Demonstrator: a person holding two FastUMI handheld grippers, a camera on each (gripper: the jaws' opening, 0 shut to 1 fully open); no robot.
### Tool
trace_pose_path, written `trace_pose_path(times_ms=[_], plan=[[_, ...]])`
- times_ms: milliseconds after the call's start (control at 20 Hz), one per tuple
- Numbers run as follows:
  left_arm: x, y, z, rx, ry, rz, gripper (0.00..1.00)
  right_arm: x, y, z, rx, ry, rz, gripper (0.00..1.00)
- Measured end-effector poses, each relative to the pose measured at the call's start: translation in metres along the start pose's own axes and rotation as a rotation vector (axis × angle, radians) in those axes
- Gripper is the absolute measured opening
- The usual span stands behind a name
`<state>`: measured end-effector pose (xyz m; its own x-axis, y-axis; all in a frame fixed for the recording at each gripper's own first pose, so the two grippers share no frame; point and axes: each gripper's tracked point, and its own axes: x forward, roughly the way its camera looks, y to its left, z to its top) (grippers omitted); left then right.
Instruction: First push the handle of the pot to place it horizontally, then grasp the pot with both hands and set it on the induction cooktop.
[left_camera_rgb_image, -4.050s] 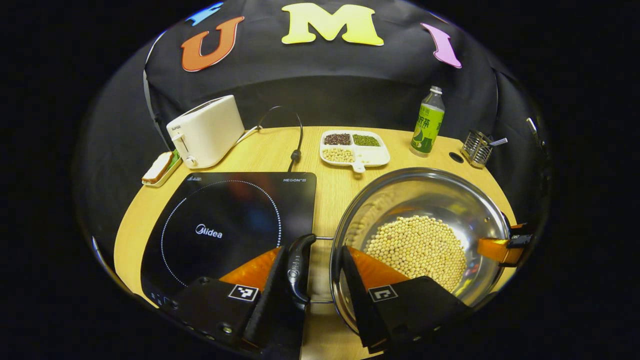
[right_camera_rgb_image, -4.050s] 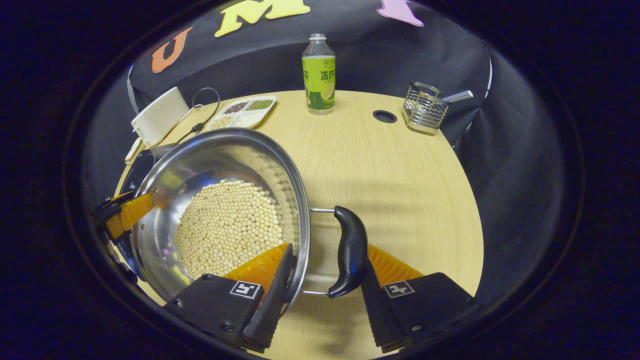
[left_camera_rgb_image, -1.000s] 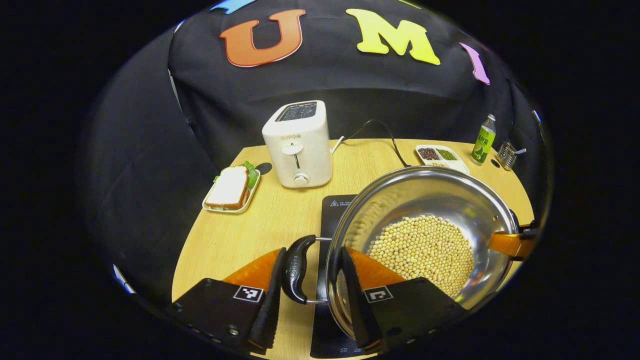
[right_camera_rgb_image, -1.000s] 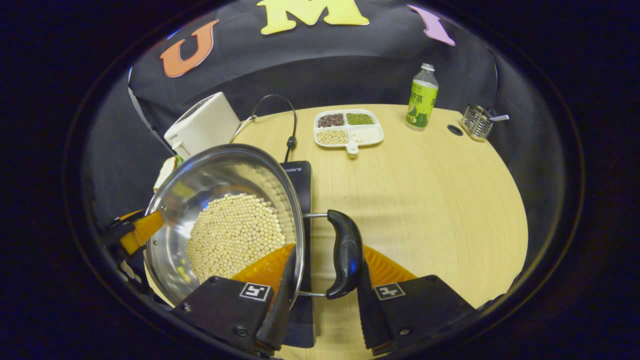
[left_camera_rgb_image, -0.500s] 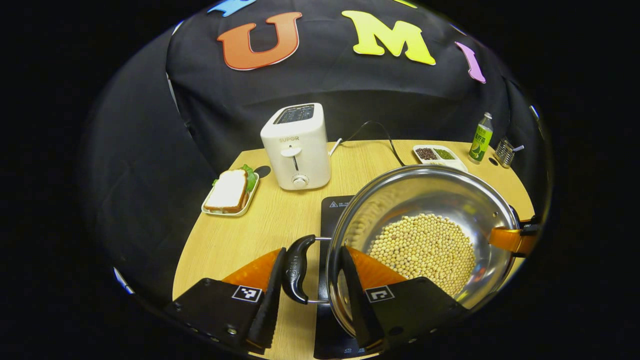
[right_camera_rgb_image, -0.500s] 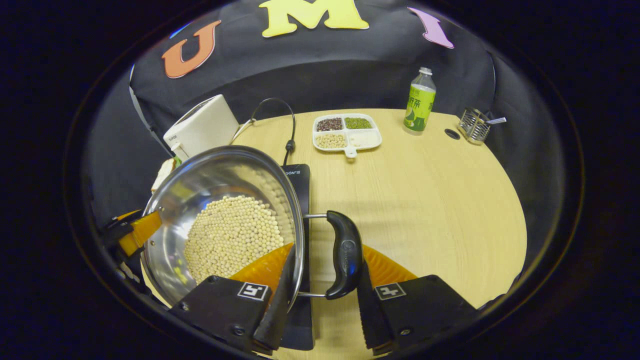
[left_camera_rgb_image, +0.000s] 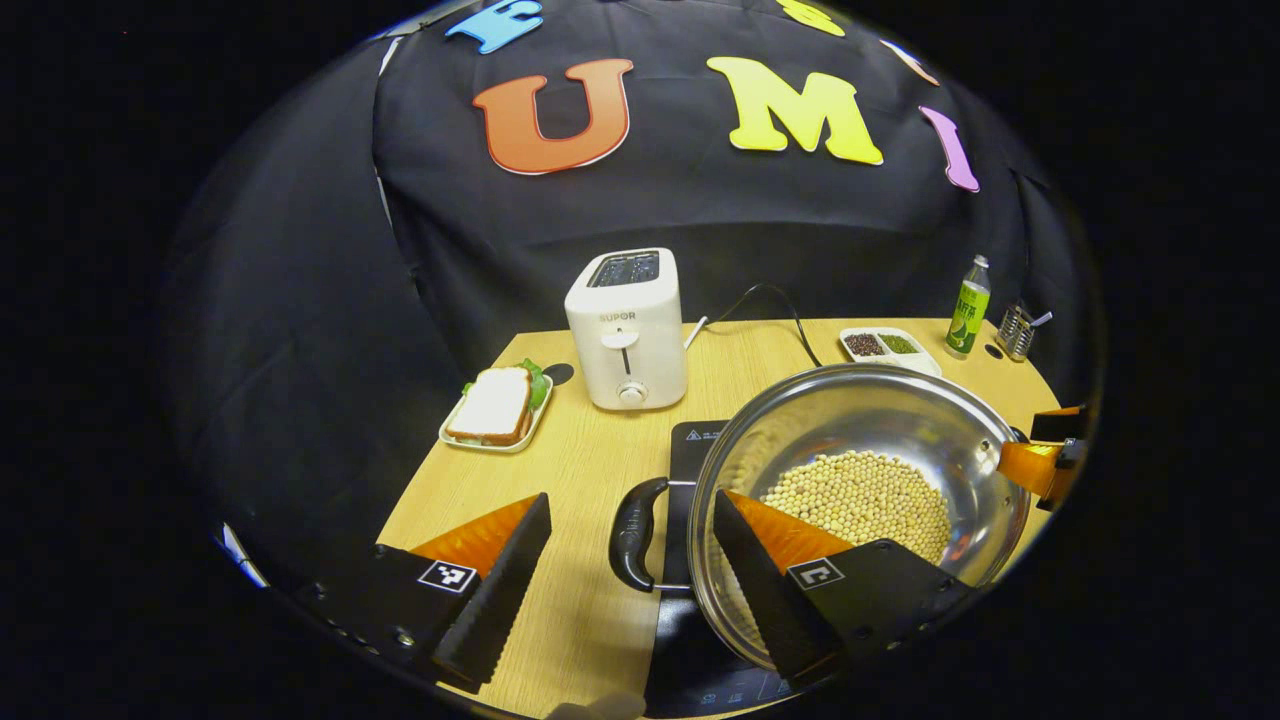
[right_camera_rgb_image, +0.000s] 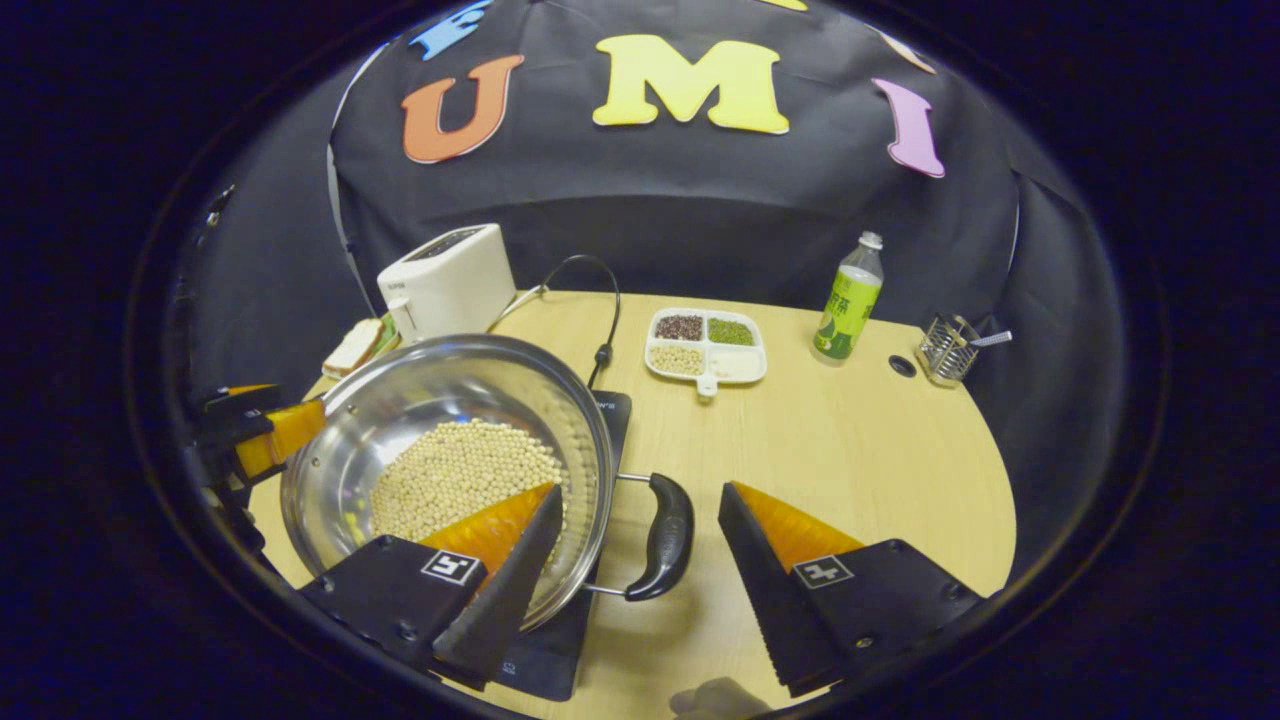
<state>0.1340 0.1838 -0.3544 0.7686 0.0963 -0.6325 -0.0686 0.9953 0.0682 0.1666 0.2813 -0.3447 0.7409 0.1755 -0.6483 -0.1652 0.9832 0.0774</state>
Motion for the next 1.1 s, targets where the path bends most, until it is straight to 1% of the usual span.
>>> trace_pose_path(times_ms=[100,250,300,350,400,450,550,650,750,850,950,1000,1100], plan=[[-0.008,-0.004,0.005,0.006,-0.014,-0.001,0.97,-0.003,-0.002,-0.002,0.020,0.002,0.015,1.00],[-0.021,-0.013,0.012,0.016,-0.037,-0.014,0.97,-0.014,-0.012,0.001,0.032,-0.013,0.011,0.99],[-0.027,-0.016,0.017,0.021,-0.051,-0.018,0.97,-0.019,-0.016,0.002,0.032,-0.017,0.011,1.00],[-0.034,-0.020,0.021,0.023,-0.065,-0.018,1.00,-0.025,-0.017,0.005,0.036,-0.026,0.017,0.99],[-0.042,-0.023,0.028,0.023,-0.083,-0.020,0.97,-0.032,-0.021,0.010,0.039,-0.043,0.016,1.00],[-0.052,-0.027,0.033,0.018,-0.097,-0.022,0.97,-0.040,-0.027,0.014,0.037,-0.061,0.007,0.99],[-0.074,-0.038,0.049,0.007,-0.140,-0.036,0.97,-0.061,-0.035,0.023,0.026,-0.094,0.016,1.00],[-0.096,-0.056,0.065,-0.014,-0.186,-0.070,0.96,-0.088,-0.045,0.035,0.020,-0.130,0.028,0.98],[-0.124,-0.069,0.080,-0.021,-0.225,-0.078,0.97,-0.120,-0.061,0.054,0.029,-0.196,0.032,1.00],[-0.156,-0.084,0.102,-0.041,-0.287,-0.091,0.97,-0.159,-0.081,0.072,0.011,-0.261,0.027,0.98],[-0.193,-0.103,0.122,-0.065,-0.351,-0.100,0.96,-0.202,-0.101,0.095,0.005,-0.354,0.023,1.00],[-0.213,-0.113,0.134,-0.065,-0.384,-0.105,0.97,-0.223,-0.112,0.104,0.002,-0.399,0.021,0.98],[-0.250,-0.133,0.159,-0.048,-0.467,-0.111,0.97,-0.265,-0.135,0.121,-0.010,-0.484,0.014,1.00]])
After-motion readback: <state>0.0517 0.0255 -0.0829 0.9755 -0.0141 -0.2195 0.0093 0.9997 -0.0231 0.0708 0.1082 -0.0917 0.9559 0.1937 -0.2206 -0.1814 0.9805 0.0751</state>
